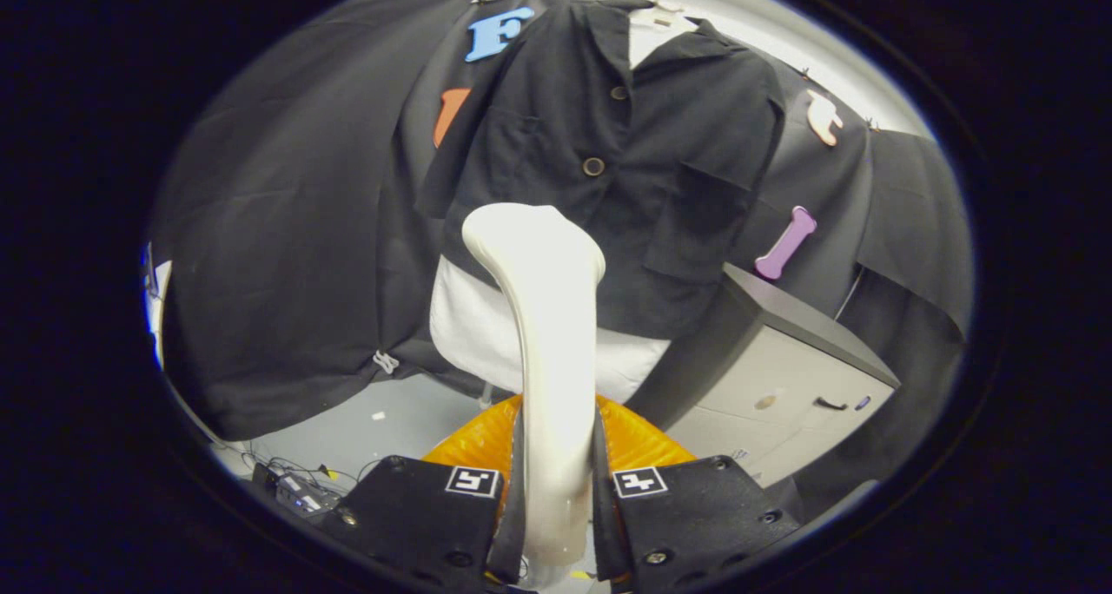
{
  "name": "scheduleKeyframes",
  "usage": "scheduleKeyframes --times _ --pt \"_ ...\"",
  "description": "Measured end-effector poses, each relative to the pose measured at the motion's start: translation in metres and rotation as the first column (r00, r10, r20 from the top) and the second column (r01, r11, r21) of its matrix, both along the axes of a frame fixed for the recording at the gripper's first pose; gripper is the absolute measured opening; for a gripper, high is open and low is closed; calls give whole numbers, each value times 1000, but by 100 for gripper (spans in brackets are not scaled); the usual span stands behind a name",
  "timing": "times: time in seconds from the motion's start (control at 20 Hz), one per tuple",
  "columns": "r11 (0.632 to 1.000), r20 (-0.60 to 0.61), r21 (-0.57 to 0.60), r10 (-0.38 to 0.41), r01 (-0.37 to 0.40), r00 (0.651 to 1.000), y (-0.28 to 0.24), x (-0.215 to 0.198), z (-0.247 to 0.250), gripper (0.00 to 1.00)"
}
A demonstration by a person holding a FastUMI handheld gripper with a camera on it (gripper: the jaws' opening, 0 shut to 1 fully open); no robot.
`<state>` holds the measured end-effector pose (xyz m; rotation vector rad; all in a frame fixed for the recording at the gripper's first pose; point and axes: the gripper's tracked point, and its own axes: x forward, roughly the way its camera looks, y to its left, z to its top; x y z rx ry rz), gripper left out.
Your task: Iron the clothes twice with a garment steamer, once on the left side and once on the right side.
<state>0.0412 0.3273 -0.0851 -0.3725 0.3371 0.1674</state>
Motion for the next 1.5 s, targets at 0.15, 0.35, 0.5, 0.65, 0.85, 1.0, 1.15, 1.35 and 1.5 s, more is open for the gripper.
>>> scheduleKeyframes --times 0.15,0.35,0.5,0.65,0.85,1.0,1.15,1.35,1.5 --pt "999 13 6 -51 51 999 -38 -14 17 35" --pt "991 1 19 -135 135 991 -99 -36 26 34" --pt "980 -29 17 -198 198 980 -145 -50 19 34" --pt "968 -55 42 -243 246 968 -187 -68 14 35" --pt "955 -89 90 -275 283 957 -246 -96 8 35" --pt "950 -92 111 -283 292 955 -290 -117 6 35" --pt "954 -84 126 -262 271 961 -324 -136 7 35" --pt "965 -73 137 -217 225 973 -361 -157 7 35" --pt "968 -77 152 -190 200 979 -380 -165 2 35"
